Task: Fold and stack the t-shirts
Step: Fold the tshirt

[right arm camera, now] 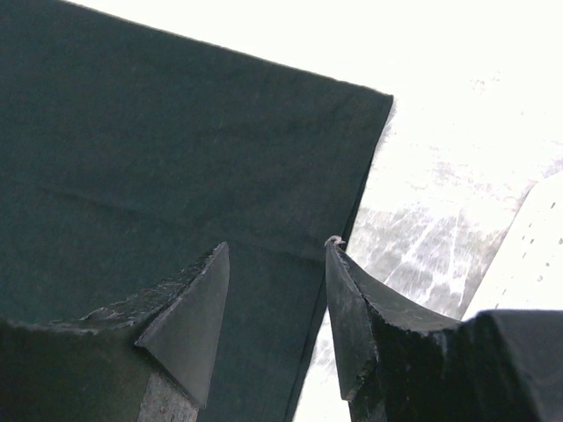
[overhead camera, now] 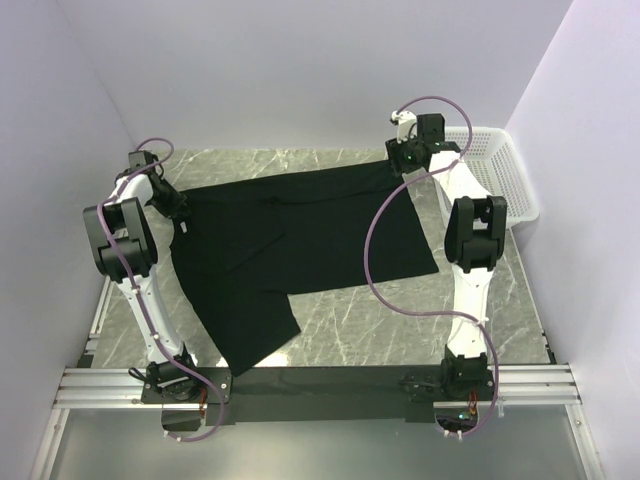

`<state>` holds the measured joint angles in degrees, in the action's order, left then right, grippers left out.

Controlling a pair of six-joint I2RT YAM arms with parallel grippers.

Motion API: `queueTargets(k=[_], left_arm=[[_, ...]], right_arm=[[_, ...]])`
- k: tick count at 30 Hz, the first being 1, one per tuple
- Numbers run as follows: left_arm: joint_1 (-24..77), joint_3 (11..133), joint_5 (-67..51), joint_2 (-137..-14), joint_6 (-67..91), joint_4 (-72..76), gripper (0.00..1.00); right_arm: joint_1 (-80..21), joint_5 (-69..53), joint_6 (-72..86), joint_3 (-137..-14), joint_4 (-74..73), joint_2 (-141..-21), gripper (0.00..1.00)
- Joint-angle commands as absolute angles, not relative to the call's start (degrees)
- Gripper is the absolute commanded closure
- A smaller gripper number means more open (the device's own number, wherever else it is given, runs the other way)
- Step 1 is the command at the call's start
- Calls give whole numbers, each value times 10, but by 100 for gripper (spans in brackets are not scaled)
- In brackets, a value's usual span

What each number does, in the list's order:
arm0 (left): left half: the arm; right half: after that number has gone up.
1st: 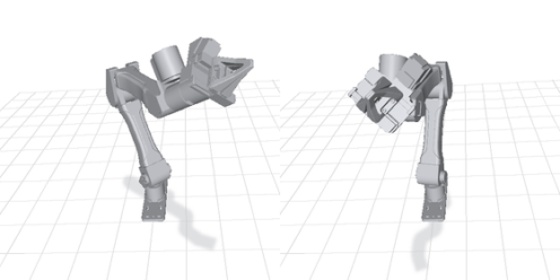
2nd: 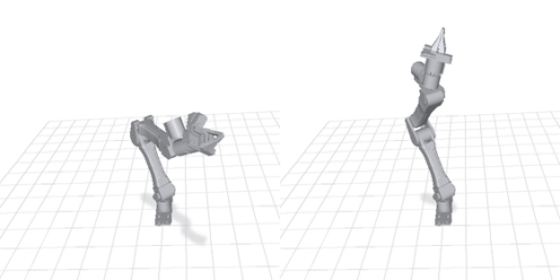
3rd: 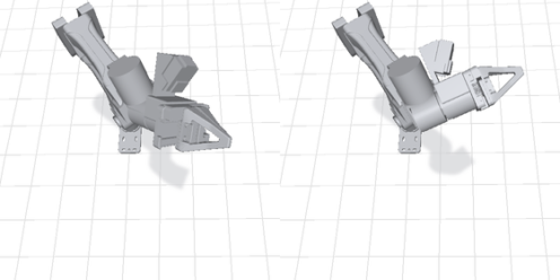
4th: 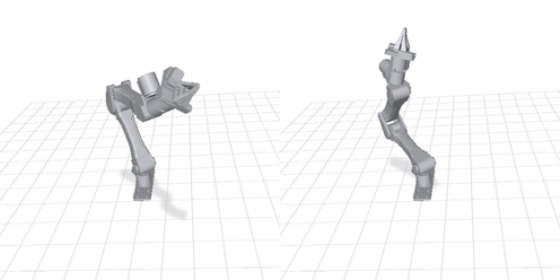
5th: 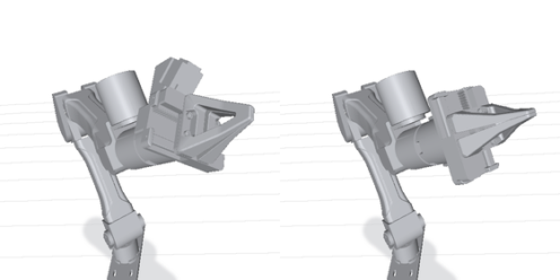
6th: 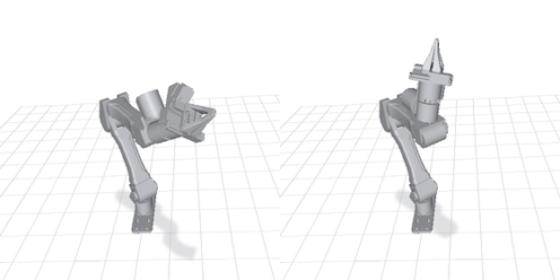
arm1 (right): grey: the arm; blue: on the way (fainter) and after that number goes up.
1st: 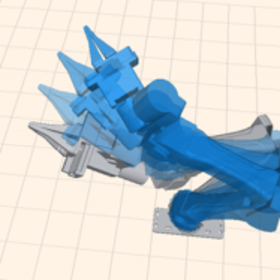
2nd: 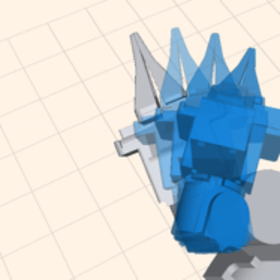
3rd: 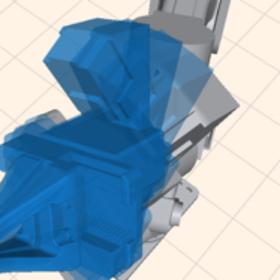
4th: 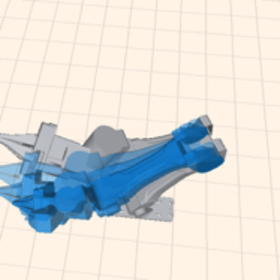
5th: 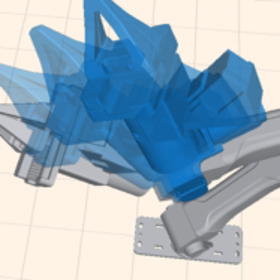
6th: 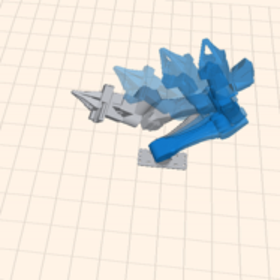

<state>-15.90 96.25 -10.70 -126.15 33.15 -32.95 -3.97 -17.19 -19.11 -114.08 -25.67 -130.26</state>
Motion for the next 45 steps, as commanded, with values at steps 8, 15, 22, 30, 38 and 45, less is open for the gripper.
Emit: queueTargets(k=[8, 15, 22, 30, 38, 45], left_arm=[[-173, 962, -95, -1251, 300, -360, 99], [-173, 969, -99, -1254, 299, -363, 99], [-173, 969, -101, -1257, 300, -360, 99], [-173, 966, -102, -1256, 299, -360, 99], [-173, 962, -102, -1256, 300, -359, 99], [-173, 963, -103, -1258, 301, -359, 99]], right_arm=[[-48, -83, -99, -1331, -373, -1416, 48], [-49, -70, -97, -1300, -389, -1417, 53], [-48, -75, -89, -1261, -388, -1400, 56], [-48, -72, -77, -1274, -392, -1415, 57], [-48, -68, -61, -1282, -365, -1416, 55], [-47, -54, -47, -1303, -364, -1433, 52]])
